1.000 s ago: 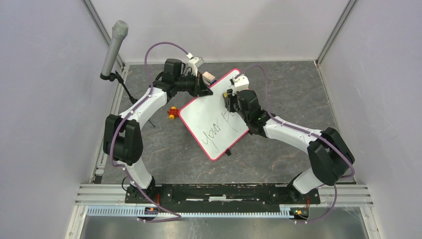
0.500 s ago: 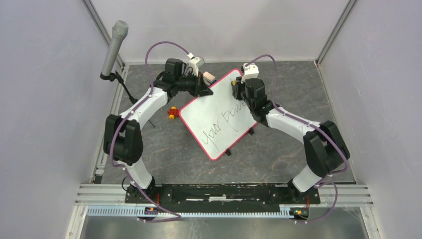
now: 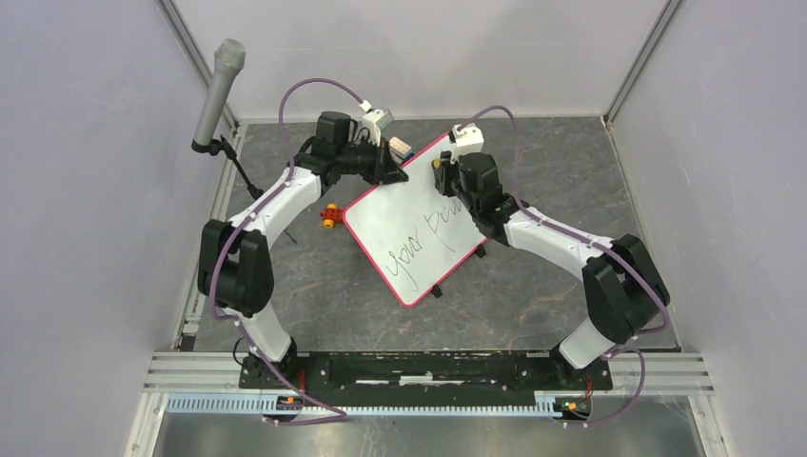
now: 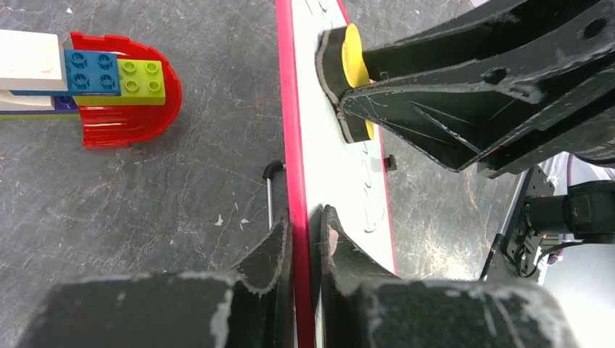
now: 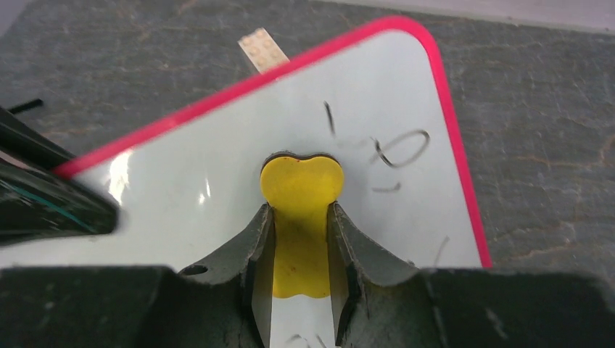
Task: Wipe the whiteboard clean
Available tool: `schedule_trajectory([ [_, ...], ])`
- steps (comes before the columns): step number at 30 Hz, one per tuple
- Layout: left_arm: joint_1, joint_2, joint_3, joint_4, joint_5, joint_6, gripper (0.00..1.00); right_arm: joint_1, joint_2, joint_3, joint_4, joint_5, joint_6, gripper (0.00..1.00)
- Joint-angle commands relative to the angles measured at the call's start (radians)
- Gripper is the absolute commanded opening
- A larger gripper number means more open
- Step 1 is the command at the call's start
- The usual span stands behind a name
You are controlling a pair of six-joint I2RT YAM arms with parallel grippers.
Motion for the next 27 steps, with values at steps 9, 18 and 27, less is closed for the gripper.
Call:
schedule_trajectory([
  [9, -0.057, 0.015, -0.025, -0.047, -0.112, 0.258, 0.02, -0.106, 0.165, 0.183, -0.035, -0.004, 0.069, 0.27],
  [18, -0.071, 0.033, -0.016, -0.058, -0.117, 0.266, 0.02, -0.131, 0.011, -0.099, -0.005, -0.010, 0.071, 0.27],
  [27, -0.076, 0.042, -0.021, -0.058, -0.120, 0.268, 0.02, -0.071, 0.002, -0.014, 0.059, -0.093, 0.083, 0.27],
])
